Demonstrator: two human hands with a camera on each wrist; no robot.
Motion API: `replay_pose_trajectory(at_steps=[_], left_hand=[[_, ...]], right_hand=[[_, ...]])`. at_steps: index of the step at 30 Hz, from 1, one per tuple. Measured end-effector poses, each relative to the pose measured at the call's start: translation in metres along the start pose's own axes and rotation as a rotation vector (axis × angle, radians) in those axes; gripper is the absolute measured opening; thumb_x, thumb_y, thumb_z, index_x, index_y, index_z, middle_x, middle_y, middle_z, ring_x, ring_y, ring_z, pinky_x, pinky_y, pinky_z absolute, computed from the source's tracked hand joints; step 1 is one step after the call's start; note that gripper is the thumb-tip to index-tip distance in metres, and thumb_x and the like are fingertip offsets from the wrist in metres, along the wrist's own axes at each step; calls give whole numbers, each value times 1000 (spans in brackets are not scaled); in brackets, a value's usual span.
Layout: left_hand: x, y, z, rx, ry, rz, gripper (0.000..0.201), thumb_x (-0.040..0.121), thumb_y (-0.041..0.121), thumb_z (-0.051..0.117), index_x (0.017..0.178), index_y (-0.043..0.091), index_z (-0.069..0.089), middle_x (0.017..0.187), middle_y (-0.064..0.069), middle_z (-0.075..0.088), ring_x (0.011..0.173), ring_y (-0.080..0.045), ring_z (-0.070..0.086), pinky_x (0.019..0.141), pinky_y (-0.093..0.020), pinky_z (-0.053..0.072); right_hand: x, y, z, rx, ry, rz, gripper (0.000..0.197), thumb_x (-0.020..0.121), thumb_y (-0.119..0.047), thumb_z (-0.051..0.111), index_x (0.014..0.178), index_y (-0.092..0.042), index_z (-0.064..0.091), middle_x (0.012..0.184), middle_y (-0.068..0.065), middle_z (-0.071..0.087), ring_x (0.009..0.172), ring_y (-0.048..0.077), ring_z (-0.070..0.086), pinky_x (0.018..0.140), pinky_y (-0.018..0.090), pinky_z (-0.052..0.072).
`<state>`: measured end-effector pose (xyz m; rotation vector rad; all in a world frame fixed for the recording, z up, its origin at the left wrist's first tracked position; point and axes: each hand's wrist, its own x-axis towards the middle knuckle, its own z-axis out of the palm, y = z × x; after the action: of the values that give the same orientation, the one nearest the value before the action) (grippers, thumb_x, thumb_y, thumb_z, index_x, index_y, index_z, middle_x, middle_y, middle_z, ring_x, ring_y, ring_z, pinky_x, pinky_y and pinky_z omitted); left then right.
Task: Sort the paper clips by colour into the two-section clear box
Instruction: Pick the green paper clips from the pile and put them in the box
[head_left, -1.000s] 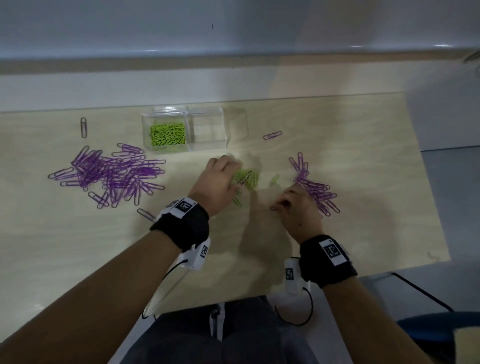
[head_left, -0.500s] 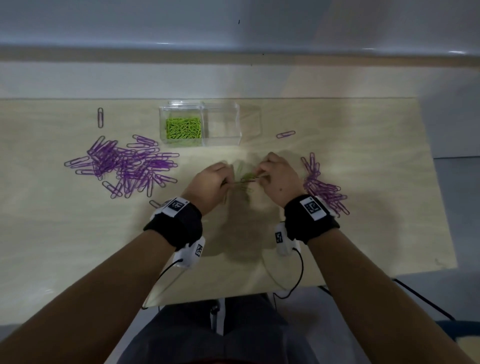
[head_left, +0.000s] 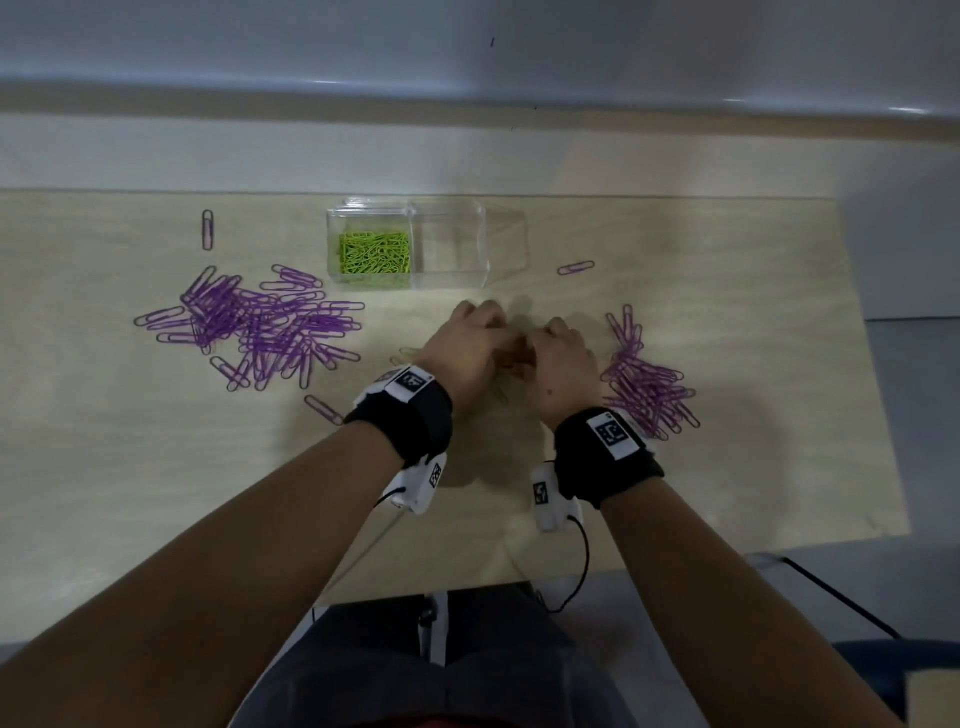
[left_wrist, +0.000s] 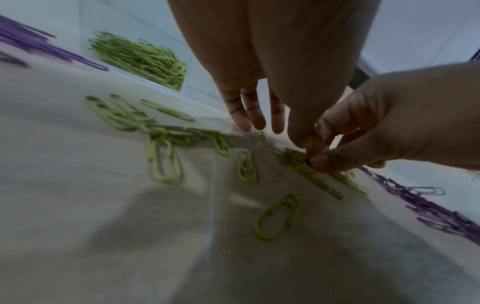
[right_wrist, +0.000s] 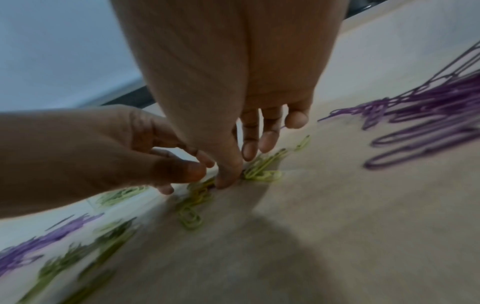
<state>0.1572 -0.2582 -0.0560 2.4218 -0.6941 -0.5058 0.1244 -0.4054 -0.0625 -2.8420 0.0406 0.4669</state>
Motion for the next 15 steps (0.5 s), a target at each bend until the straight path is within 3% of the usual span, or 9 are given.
replay_pose_trajectory(at_steps=[2,4,6,10,13,15], left_hand=[[5,-1,-5,-8,-29,-19,32,81,12,47,103,15,69,108,-14,55,99,-33,44,83,-44,45],[5,-6,-9,-27,-13,-52,27,80,11,50,97,11,70,101,-16,56,94,-33,50,78,-40,46],[3,-14,-9,-33,33,-90,18,81,7,54,91,7,68,96,-15,57,91,-33,55,74,-35,45],[-10,-30,-10,-40,100,-126,7,78,2,56,83,6,61,90,-12,54,82,-29,54,68,-30,41],[-19,-36,-11,-50,136,-77,10,76,-1,58,83,5,62,91,-11,55,81,-29,54,71,-31,45],[-23,-40,-10,-23,187,-53,18,78,0,59,93,7,65,101,-10,56,90,-28,50,79,-26,40]], right_hand=[[-4,0,3,54,58,-84,26,82,-17,56,107,-10,59,101,14,55,91,36,51,71,40,37],[-7,1,6,82,111,-146,23,81,-21,50,97,-8,59,91,14,58,82,36,53,67,39,36],[-7,1,6,37,63,-146,29,81,-23,45,101,-7,56,94,15,58,87,34,52,70,41,38],[0,-4,2,-49,-31,-138,30,80,-10,56,109,-13,48,105,9,55,100,31,47,81,41,35],[1,-4,-1,-66,-78,-201,27,82,-8,53,107,-15,54,108,7,53,106,29,43,82,39,31],[-2,-3,0,53,-38,-247,14,85,-12,55,97,-17,59,103,4,55,101,27,45,76,36,27]])
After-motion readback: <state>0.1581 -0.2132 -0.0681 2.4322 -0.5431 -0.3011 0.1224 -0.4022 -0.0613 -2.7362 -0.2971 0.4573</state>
